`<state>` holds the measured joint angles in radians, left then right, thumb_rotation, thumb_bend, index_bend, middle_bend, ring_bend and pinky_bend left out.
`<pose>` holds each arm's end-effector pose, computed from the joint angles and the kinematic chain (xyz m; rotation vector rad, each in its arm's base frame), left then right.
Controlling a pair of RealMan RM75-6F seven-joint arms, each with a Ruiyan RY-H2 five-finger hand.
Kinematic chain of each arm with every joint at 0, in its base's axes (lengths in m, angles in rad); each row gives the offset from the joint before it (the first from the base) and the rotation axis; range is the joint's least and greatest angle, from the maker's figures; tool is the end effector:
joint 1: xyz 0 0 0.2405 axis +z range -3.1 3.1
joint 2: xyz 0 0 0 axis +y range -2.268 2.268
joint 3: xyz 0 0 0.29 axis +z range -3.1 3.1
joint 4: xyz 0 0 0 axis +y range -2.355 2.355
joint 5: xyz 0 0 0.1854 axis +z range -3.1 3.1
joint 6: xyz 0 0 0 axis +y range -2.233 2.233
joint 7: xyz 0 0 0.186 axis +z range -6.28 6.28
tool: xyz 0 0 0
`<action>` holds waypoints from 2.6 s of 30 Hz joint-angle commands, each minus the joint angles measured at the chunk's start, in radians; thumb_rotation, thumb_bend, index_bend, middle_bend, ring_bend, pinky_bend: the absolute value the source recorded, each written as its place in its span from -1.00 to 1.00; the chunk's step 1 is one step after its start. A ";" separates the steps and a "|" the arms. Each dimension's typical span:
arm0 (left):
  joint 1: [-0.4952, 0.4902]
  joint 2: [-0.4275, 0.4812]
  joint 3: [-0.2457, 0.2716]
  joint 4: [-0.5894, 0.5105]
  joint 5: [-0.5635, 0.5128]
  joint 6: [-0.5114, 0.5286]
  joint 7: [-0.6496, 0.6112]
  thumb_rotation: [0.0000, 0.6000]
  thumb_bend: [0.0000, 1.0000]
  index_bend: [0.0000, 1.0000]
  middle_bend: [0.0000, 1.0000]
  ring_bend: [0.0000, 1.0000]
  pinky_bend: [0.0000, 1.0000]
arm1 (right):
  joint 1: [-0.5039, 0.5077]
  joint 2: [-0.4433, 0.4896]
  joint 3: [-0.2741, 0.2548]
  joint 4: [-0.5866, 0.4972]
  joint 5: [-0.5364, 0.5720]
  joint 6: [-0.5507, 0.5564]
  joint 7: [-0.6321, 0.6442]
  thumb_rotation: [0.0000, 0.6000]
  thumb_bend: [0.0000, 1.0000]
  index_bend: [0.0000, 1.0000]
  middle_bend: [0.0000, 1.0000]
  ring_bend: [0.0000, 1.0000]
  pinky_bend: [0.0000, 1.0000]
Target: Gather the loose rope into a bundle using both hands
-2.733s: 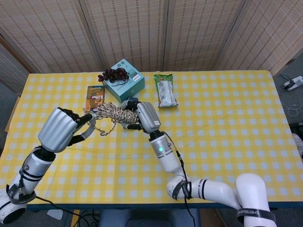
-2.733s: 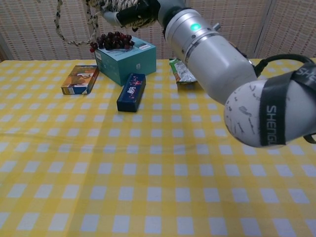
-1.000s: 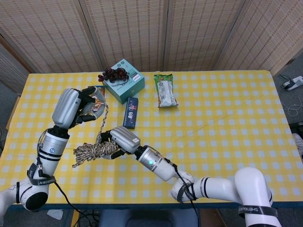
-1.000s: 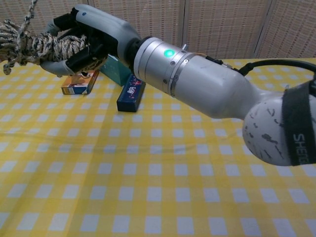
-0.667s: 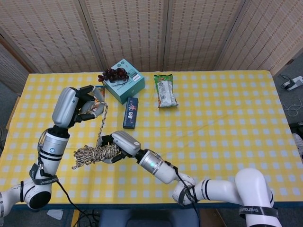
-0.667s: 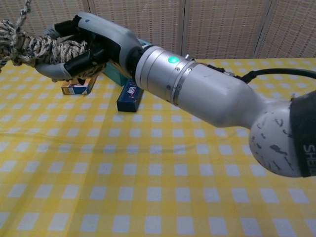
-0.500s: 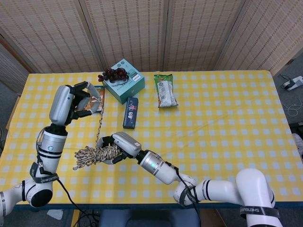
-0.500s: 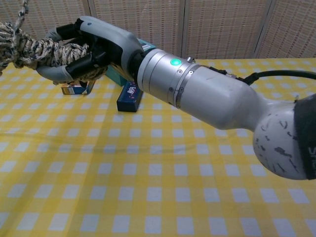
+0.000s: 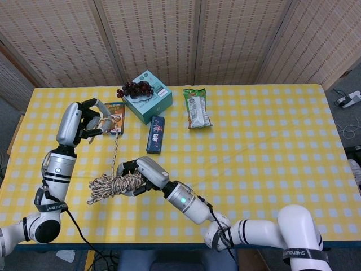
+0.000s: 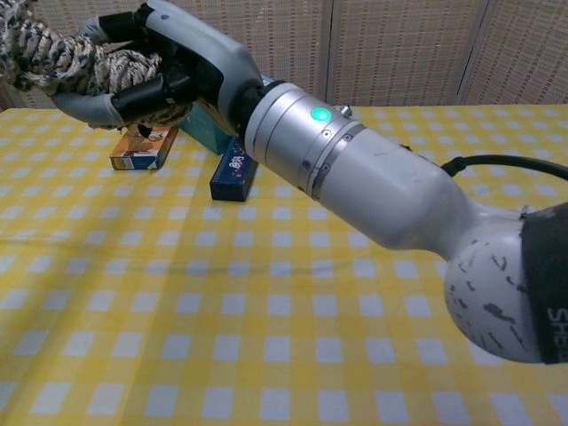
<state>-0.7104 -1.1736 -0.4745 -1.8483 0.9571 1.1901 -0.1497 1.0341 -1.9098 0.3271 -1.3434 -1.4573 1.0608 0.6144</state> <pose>-0.1100 0.4242 0.1991 -1.2499 -1.2450 -1.6441 0.0598 -0.3647 -0.0703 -1.7895 1.6013 -1.9369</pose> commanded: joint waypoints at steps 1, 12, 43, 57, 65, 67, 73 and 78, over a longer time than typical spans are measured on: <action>0.002 0.003 0.013 0.013 -0.048 -0.032 0.018 1.00 -0.21 0.48 1.00 0.97 1.00 | -0.009 -0.019 0.005 0.014 -0.003 0.025 -0.003 1.00 -0.53 0.87 0.48 0.13 0.26; 0.008 0.013 0.051 0.073 -0.137 -0.113 0.060 1.00 -0.21 0.47 1.00 0.96 1.00 | -0.021 -0.109 0.045 0.090 -0.033 0.159 0.015 1.00 -0.55 0.88 0.48 0.16 0.31; 0.101 0.040 0.189 0.134 -0.007 -0.163 0.074 1.00 -0.21 0.54 1.00 1.00 1.00 | -0.007 -0.201 0.172 0.208 0.009 0.300 -0.048 1.00 -0.56 0.88 0.48 0.19 0.32; 0.132 0.049 0.219 0.138 0.031 -0.183 0.055 1.00 -0.21 0.54 1.00 1.00 1.00 | 0.008 -0.225 0.198 0.264 0.021 0.334 -0.056 1.00 -0.56 0.88 0.48 0.21 0.32; 0.154 0.061 0.237 0.137 0.057 -0.189 0.039 1.00 -0.21 0.54 1.00 1.00 1.00 | 0.004 -0.215 0.201 0.274 0.033 0.334 -0.067 1.00 -0.56 0.88 0.48 0.21 0.32; 0.158 0.066 0.241 0.135 0.063 -0.192 0.037 1.00 -0.21 0.54 1.00 1.00 1.00 | 0.002 -0.211 0.202 0.272 0.036 0.335 -0.069 1.00 -0.56 0.88 0.48 0.21 0.32; 0.173 0.077 0.249 0.135 0.087 -0.180 0.036 1.00 -0.21 0.54 1.00 1.00 1.00 | -0.013 -0.180 0.184 0.260 0.032 0.328 -0.093 1.00 -0.55 0.88 0.48 0.22 0.32; 0.189 0.100 0.252 0.138 0.082 -0.187 0.018 1.00 -0.21 0.42 0.97 0.87 1.00 | -0.046 -0.123 0.158 0.219 0.029 0.316 -0.118 1.00 -0.54 0.88 0.48 0.22 0.32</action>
<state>-0.5246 -1.0770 -0.2229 -1.7109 1.0405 1.0047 -0.1281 1.0000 -2.0508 0.4967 -1.1099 -1.4252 1.3825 0.5071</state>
